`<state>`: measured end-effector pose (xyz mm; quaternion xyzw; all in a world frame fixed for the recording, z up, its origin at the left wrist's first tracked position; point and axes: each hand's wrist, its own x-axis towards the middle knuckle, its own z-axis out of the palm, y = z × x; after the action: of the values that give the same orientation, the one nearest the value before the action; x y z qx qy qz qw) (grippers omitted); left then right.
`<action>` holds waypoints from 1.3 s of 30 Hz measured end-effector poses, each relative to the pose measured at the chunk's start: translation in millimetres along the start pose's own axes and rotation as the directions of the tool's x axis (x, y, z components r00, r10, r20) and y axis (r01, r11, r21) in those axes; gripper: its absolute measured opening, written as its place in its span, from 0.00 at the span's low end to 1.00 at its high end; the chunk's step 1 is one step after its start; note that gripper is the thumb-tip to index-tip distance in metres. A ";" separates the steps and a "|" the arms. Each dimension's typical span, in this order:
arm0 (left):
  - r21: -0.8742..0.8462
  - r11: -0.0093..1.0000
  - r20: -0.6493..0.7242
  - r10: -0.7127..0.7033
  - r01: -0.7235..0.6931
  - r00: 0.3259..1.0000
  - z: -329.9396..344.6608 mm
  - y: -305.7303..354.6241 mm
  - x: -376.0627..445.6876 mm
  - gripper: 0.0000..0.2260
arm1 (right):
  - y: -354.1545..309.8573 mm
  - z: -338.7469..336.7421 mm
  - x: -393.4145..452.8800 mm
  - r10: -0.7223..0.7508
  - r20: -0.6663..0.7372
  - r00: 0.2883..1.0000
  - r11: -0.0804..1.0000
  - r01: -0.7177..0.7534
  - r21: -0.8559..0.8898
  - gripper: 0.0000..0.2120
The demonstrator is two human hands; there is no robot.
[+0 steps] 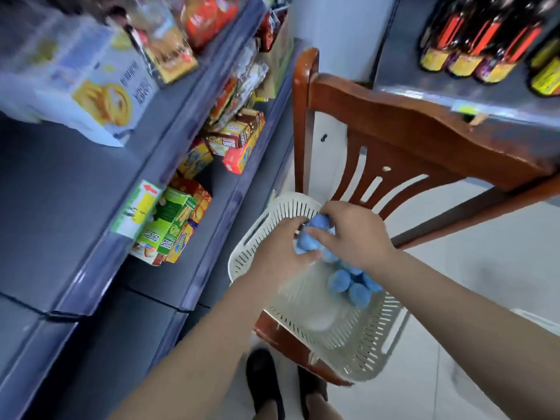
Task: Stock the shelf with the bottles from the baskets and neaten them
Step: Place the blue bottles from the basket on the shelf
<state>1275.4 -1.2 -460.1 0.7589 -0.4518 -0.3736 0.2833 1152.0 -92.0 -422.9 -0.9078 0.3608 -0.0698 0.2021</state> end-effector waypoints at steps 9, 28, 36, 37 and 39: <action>-0.121 0.971 -0.283 0.167 -0.208 0.945 -139.0 122.6 -77.3 0.18 | -121.3 -170.6 23.9 -0.177 -0.186 0.966 0.980 0.191 0.058 0.27; 0.057 0.918 -0.710 0.314 -0.392 0.631 -364.0 214.2 -307.3 0.15 | -381.0 -318.7 19.5 -0.746 -0.258 0.614 0.387 0.715 0.583 0.11; 0.190 0.970 -0.857 0.239 -0.151 0.457 -429.2 212.9 -404.2 0.13 | -499.5 -311.1 12.4 -0.802 -0.311 0.509 0.145 0.672 0.726 0.05; 0.219 0.972 -0.867 0.233 -0.085 0.441 -439.0 213.5 -414.5 0.12 | -513.4 -309.3 12.2 -0.804 -0.307 0.509 0.133 0.658 0.741 0.03; 0.240 0.970 -0.885 0.200 0.043 0.421 -459.0 213.4 -433.1 0.10 | -540.8 -305.2 13.0 -0.811 -0.290 0.508 0.123 0.633 0.765 0.02</action>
<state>1416.6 337.9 95.6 0.8451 -0.3036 0.1592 0.4102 1417.3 158.4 79.9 -0.7657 -0.2245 -0.2223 0.5603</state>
